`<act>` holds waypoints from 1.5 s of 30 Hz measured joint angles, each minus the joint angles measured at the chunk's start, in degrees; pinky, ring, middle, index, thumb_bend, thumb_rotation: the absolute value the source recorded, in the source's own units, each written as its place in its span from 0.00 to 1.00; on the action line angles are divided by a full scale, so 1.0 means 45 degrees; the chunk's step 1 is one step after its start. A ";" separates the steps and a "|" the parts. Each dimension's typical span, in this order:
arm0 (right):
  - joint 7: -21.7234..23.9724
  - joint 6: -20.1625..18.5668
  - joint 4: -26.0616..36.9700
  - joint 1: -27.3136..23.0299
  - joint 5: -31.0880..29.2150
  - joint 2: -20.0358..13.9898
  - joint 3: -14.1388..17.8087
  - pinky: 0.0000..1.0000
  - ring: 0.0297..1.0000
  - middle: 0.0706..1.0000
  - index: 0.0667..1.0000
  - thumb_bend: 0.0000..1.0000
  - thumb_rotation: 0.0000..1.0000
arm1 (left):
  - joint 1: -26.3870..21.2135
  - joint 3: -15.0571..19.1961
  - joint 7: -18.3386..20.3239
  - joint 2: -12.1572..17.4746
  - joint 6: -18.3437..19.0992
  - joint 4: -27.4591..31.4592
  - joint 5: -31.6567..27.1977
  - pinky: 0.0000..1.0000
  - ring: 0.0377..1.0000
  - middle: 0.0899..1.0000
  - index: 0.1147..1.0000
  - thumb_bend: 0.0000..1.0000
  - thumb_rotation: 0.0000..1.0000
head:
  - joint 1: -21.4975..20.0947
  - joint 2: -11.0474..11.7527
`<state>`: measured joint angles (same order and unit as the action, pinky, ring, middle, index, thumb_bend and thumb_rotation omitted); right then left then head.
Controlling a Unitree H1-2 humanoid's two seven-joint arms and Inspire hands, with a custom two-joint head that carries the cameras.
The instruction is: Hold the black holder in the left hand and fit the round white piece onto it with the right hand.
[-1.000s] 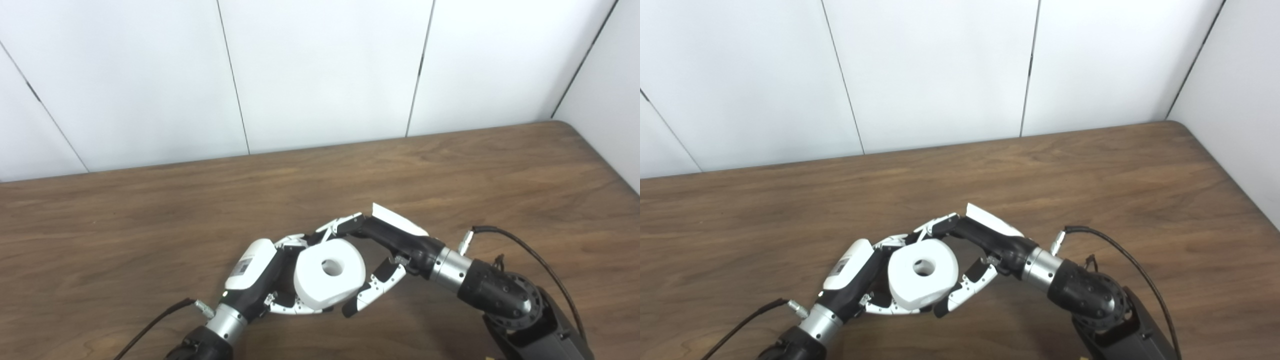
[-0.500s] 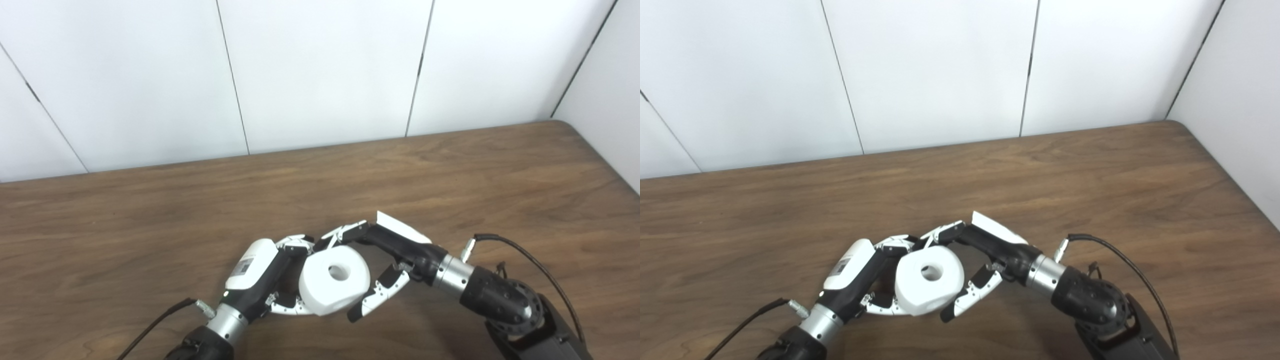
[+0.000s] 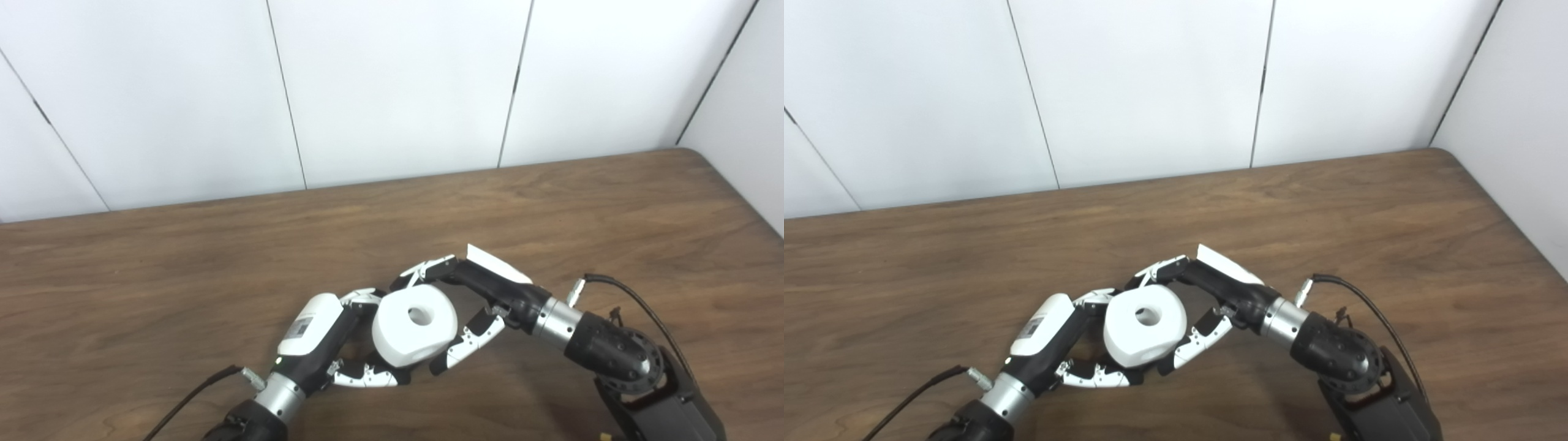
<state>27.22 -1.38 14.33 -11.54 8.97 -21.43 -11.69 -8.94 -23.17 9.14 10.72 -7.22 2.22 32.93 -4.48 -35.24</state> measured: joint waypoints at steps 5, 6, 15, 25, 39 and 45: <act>0.0001 0.0004 0.0024 -0.0006 0.0004 -0.0001 -0.0013 0.73 0.79 0.73 0.45 0.51 0.14 | 0.0006 -0.0024 0.0031 0.0000 0.0096 0.0077 0.0005 0.74 0.85 0.69 0.43 0.52 0.07 | -0.0039 -0.0176; 0.0002 0.0004 0.0024 -0.0005 0.0008 -0.0002 -0.0026 0.73 0.79 0.73 0.45 0.51 0.14 | 0.0020 -0.0040 0.0065 0.0002 0.0158 0.0152 0.0022 0.74 0.84 0.69 0.43 0.52 0.07 | -0.0039 -0.0176; 0.0060 0.0085 0.0275 0.0052 0.0097 -0.0248 -0.0160 0.73 0.79 0.72 0.45 0.51 0.14 | 0.0097 -0.0136 0.0134 -0.0001 0.0410 0.0386 0.0043 0.73 0.84 0.69 0.43 0.52 0.07 | -0.0039 -0.0527; 0.0245 0.0042 0.0552 0.0484 0.0002 -0.0446 -0.0226 0.74 0.80 0.73 0.45 0.51 0.14 | 0.0113 -0.0176 0.0221 0.0000 0.0609 0.0585 0.0072 0.73 0.84 0.69 0.43 0.52 0.07 | 0.0000 -0.0782; 0.0432 0.0338 0.0621 0.0679 -0.0180 -0.0822 -0.0203 0.74 0.80 0.73 0.45 0.51 0.14 | 0.0127 -0.0274 0.0527 -0.0001 0.1023 0.0897 0.0176 0.75 0.85 0.70 0.43 0.52 0.07 | 0.0098 -0.0782; 0.0127 0.0959 0.0183 0.0640 0.0032 -0.0690 -0.0199 0.72 0.78 0.72 0.45 0.51 0.14 | 0.0136 -0.0275 0.0504 -0.0009 0.1060 0.0908 0.0193 0.74 0.84 0.69 0.43 0.52 0.07 | 0.0117 -0.0664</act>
<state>27.79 2.93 15.16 -8.66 9.11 -24.54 -12.59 -8.32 -24.41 11.41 10.68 -2.45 6.30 33.79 -3.96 -38.23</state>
